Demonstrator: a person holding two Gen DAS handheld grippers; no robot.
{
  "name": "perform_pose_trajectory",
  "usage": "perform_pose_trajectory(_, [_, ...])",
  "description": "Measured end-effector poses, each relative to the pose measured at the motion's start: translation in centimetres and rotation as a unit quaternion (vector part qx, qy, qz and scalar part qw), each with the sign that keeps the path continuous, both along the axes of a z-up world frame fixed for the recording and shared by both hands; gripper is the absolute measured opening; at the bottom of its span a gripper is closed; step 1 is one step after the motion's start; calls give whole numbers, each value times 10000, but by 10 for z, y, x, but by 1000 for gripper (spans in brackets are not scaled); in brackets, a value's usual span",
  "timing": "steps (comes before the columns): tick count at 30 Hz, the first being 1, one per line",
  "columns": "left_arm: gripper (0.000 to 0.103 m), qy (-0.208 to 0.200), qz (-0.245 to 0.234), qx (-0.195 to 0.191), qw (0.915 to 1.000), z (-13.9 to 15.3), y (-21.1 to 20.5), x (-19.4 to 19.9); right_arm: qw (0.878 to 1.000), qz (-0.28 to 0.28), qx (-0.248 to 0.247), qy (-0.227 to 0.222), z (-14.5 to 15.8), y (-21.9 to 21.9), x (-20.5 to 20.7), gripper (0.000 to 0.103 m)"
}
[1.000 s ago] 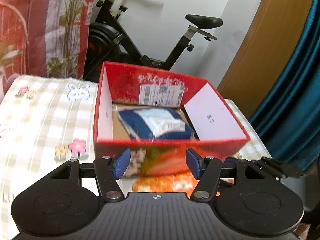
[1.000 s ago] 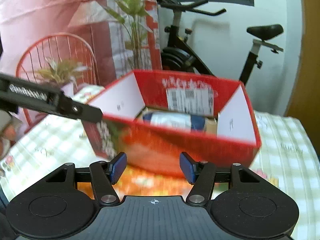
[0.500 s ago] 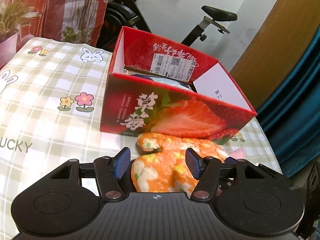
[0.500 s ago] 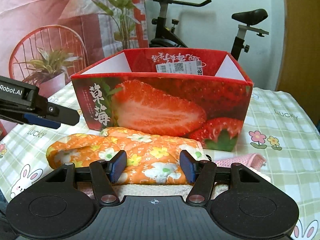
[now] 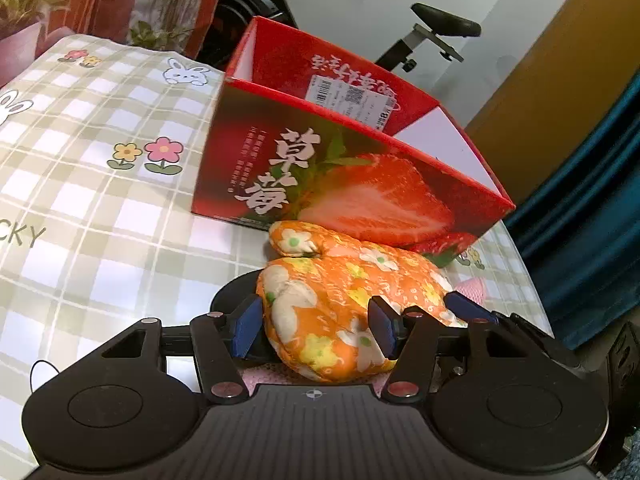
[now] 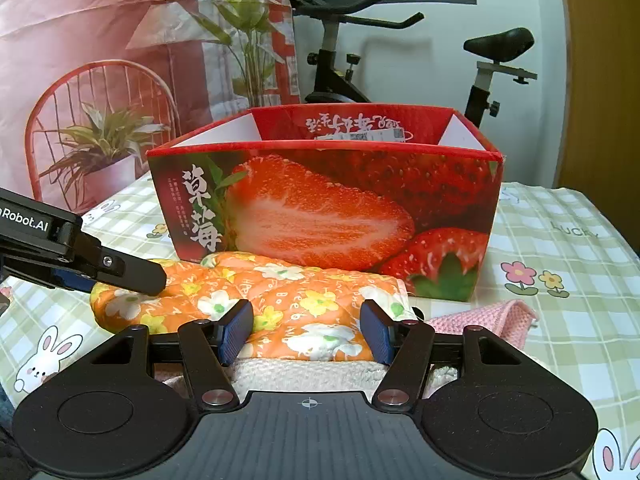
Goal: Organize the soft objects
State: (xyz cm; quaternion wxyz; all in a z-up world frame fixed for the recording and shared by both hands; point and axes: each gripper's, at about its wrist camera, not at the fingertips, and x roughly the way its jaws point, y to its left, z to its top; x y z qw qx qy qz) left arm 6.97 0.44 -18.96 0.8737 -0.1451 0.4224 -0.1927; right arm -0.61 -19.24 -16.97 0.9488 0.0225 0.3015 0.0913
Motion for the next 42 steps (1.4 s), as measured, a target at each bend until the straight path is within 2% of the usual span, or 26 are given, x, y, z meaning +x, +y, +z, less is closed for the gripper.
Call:
perform_pose_trajectory(6, [51, 140, 62, -51, 9999, -11, 1, 1, 10000, -1, -18, 1, -1, 1, -1, 57])
perform_pose_trajectory(10, [36, 104, 149, -51, 9998, -14, 5, 1, 10000, 1, -43, 2, -1, 2, -1, 57])
perform_pose_trajectory(11, [35, 88, 161, -27, 9998, -15, 5, 1, 10000, 3, -52, 3, -1, 3, -1, 58])
perform_pose_trajectory(19, [34, -24, 70, 182, 9998, -15, 2, -2, 10000, 9, -64, 2, -1, 3, -1, 58])
perform_pose_trajectory(27, [34, -30, 67, 155, 9999, -15, 3, -2, 10000, 11, -65, 1, -1, 4, -1, 58])
perform_pose_trajectory(42, [28, -178, -20, 292, 9994, -13, 2, -5, 9999, 12, -23, 103, 3, 1, 2, 58])
